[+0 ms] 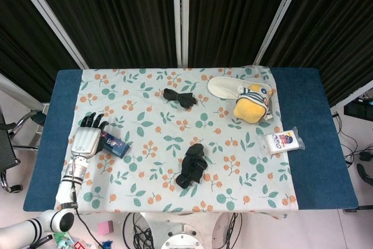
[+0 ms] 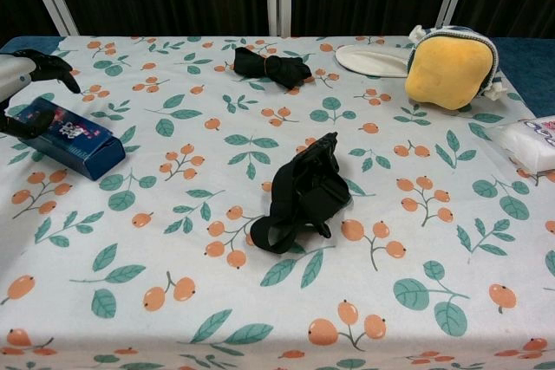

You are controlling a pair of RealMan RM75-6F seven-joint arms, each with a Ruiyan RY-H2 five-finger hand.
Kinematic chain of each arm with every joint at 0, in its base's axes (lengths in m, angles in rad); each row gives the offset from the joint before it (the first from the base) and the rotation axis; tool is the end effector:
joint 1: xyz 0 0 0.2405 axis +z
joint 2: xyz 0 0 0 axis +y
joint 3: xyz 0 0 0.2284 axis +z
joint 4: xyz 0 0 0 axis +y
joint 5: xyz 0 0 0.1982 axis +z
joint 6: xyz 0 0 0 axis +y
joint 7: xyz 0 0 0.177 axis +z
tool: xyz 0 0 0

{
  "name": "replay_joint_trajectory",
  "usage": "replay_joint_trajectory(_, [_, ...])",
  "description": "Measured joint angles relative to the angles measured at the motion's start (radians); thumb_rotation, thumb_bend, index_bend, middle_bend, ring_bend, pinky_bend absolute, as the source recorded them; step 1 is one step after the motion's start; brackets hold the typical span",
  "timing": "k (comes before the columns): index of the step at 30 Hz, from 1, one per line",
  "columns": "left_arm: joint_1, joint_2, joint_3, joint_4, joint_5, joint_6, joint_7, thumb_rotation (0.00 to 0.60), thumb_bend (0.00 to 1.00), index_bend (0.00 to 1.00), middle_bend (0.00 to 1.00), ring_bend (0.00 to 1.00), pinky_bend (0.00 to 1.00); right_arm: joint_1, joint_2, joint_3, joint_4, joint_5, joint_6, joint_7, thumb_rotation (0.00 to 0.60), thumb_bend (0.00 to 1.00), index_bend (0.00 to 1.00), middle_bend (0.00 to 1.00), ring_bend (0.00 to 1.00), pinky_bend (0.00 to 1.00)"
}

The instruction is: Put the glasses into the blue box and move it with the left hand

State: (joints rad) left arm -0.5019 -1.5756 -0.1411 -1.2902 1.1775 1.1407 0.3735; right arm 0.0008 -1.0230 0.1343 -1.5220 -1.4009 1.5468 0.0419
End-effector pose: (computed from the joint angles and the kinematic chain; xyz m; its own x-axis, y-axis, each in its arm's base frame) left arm -0.2300 0.3332 0.0178 0.5465 0.1409 0.8255 0.8371 -0.1232 -0.5331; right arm -0.3202 -0.2000 0.2303 0.5200 0.1179 0.8460 -0.8500 0.1685 0.4990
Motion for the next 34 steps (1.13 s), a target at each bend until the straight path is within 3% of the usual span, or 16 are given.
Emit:
replay_joint_trajectory(7, [0.004, -0.041, -0.007, 0.059, 0.041, 0.04, -0.057, 0.6, 0.35, 0.0, 0.0, 0.04, 0.11, -0.002, -0.003, 0.001, 0.005, -0.002, 0.004, 0.008, 0.6, 0.2, 0.0, 0.0, 0.0, 0.0])
replay_joint_trajectory(15, [0.025, -0.011, -0.009, 0.026, 0.081, 0.099, -0.098, 0.6, 0.26, 0.0, 0.0, 0.03, 0.12, -0.006, -0.001, 0.0, 0.005, -0.01, 0.016, 0.015, 0.6, 0.2, 0.0, 0.0, 0.0, 0.0])
replay_joint_trajectory(17, [0.043, 0.019, -0.002, 0.002, 0.119, 0.139, -0.132, 0.536, 0.24, 0.0, 0.0, 0.03, 0.12, -0.009, -0.002, -0.004, 0.008, -0.014, 0.018, 0.017, 0.6, 0.2, 0.0, 0.0, 0.0, 0.0])
replay_joint_trajectory(21, [0.098, 0.113, 0.031, -0.078, 0.175, 0.212, -0.191, 0.237, 0.18, 0.0, 0.0, 0.03, 0.12, -0.016, -0.012, -0.015, 0.02, -0.026, 0.023, 0.018, 0.6, 0.2, 0.0, 0.0, 0.0, 0.0])
replay_joint_trajectory(23, [0.132, 0.182, 0.06, -0.129, 0.192, 0.227, -0.218, 0.178, 0.16, 0.0, 0.0, 0.03, 0.12, -0.02, -0.021, -0.022, 0.03, -0.035, 0.03, 0.017, 0.6, 0.2, 0.0, 0.0, 0.0, 0.0])
replay_joint_trajectory(28, [0.227, 0.356, 0.146, -0.255, 0.221, 0.257, -0.242, 0.134, 0.16, 0.0, 0.0, 0.03, 0.12, -0.031, -0.036, -0.033, 0.047, -0.044, 0.04, 0.026, 0.6, 0.19, 0.0, 0.0, 0.0, 0.0])
replay_joint_trajectory(34, [0.325, 0.404, 0.191, -0.276, 0.279, 0.36, -0.281, 0.126, 0.17, 0.0, 0.0, 0.03, 0.11, -0.035, -0.046, -0.039, 0.06, -0.036, 0.025, 0.03, 0.6, 0.19, 0.0, 0.0, 0.0, 0.0])
